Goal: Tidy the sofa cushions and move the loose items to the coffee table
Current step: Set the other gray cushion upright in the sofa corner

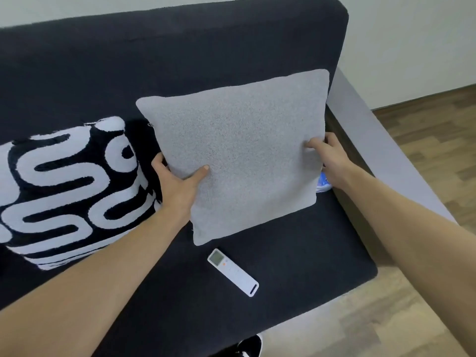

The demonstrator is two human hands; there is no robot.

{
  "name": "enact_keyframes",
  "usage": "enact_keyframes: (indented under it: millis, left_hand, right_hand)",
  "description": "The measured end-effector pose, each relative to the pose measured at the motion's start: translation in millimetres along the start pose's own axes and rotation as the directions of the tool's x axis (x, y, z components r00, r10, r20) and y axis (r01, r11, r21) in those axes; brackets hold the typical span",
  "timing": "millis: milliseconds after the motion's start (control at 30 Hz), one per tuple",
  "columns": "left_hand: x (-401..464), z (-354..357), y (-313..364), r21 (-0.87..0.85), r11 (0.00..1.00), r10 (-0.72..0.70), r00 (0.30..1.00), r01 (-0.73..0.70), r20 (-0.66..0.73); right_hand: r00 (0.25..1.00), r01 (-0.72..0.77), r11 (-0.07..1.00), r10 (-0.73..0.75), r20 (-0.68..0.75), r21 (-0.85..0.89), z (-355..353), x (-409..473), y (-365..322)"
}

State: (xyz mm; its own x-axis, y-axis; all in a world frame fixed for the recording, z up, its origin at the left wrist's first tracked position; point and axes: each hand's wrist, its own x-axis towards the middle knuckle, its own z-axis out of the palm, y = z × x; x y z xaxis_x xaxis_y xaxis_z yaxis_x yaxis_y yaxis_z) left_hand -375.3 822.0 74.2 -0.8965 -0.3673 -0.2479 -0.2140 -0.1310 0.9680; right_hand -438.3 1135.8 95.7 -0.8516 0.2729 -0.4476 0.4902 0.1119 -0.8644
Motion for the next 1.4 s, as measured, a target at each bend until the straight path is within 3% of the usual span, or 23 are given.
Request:
enact_keyframes:
  millis: [233,367,500,833,1133,1400]
  left_hand:
    - [24.9,-3.0,-10.8,0.016,0.999,0.029,0.998,-0.028,-0.049]
    - [29.8,-5.4,-27.9,0.022,0.999,-0.037,0.998,0.038,-0.048]
    - [30.2,-3.9,-38.1,0.060,0.995,-0.084,0.996,0.085,-0.020]
    - [18.9,8.9,-24.8,0.229,0.971,-0.034,0.985,0.073,-0.170]
    - [-5.3,44.6,-9.9,0.201,0.975,-0.105,0.994,0.095,0.042]
    - [-58.0,84.9,-6.0,0.233,0.962,-0.204,0.943,0.143,0.263]
  right_hand:
    - [0.998,-0.021,0.998,0.017,0.067,0.052,30.8,26.2,-8.5]
    - [0.990,-0.086,0.992,0.075,0.120,0.089,43.5,38.3,7.0]
    - [0.986,-0.057,0.994,0.042,0.162,0.090,58.8,45.6,15.7]
    - [0.998,-0.037,0.998,0.035,0.056,0.049,53.1,28.2,21.5]
    - [0.980,0.064,0.988,-0.035,-0.196,0.140,19.1,-29.3,36.3]
    - [0.901,-0.102,0.985,0.150,-0.408,0.137,-37.3,-88.6,66.1]
